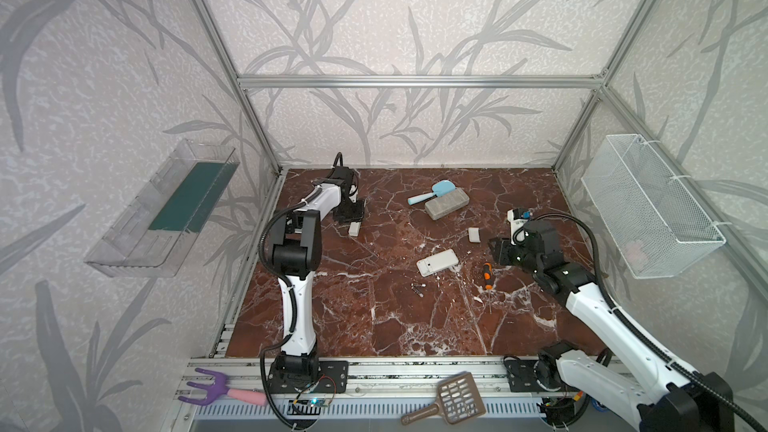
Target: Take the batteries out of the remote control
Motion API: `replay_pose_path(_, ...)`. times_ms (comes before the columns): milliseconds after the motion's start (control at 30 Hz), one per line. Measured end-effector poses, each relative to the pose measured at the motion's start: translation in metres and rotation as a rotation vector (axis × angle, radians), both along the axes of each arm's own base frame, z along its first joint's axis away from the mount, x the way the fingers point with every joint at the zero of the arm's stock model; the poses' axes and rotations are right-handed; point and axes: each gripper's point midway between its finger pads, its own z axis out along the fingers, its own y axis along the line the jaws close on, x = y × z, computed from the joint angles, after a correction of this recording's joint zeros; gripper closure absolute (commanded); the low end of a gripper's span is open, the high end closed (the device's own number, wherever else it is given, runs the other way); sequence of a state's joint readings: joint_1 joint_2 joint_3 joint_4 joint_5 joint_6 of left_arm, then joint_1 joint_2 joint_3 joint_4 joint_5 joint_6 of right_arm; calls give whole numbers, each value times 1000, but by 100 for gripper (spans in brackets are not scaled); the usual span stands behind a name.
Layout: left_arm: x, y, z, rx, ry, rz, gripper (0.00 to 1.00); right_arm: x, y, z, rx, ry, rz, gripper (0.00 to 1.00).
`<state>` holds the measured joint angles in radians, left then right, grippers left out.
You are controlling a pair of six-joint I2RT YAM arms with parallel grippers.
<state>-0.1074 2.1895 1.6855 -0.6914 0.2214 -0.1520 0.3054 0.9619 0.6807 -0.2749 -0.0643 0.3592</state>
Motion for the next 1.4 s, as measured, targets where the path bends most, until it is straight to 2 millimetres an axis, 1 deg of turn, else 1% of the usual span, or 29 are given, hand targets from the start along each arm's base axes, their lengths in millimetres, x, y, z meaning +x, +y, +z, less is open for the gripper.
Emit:
replay_pose_path(167, -8, -4, 1, -31, 6, 21, 74, -6, 3, 8, 44, -15, 2, 56)
replay_pose_path(267, -17, -7, 5, -56, 8, 35, 77, -7, 8, 6, 60, -4, 14, 56)
replay_pose_path(367, -28, -13, 14, -97, 0, 48, 79, -8, 18, 2, 83, 15, 39, 57)
replay_pose_path(467, -37, -23, 30, -143, -34, 52, 79, -9, 31, 0, 106, 24, 72, 56)
replay_pose_path(600, -46, -46, 58, -209, -105, 17, 79, -12, 52, 4, 135, 13, 125, 56)
replay_pose_path(767, -60, -87, 93, -299, -193, -80, 79, -18, 74, 13, 184, -7, 182, 56)
replay_pose_path(867, -69, -113, 121, -362, -264, -150, 81, -19, 85, 24, 241, -31, 210, 55)
replay_pose_path(933, -77, -129, 144, -419, -323, -192, 82, -17, 91, 34, 282, -52, 224, 53)
replay_pose_path(1000, -83, -141, 166, -477, -383, -224, 83, -17, 96, 42, 315, -71, 242, 52)
replay_pose_path(1133, -94, -149, 211, -581, -515, -258, 84, -18, 107, 61, 376, -113, 304, 48)
replay_pose_path(1233, -103, -151, 243, -648, -606, -291, 85, -17, 121, 82, 427, -159, 371, 46)
replay_pose_path(1300, -111, -153, 262, -697, -663, -318, 86, -14, 131, 95, 473, -182, 413, 45)
replay_pose_path(1400, -127, -157, 284, -778, -722, -367, 87, -10, 148, 113, 566, -205, 480, 45)
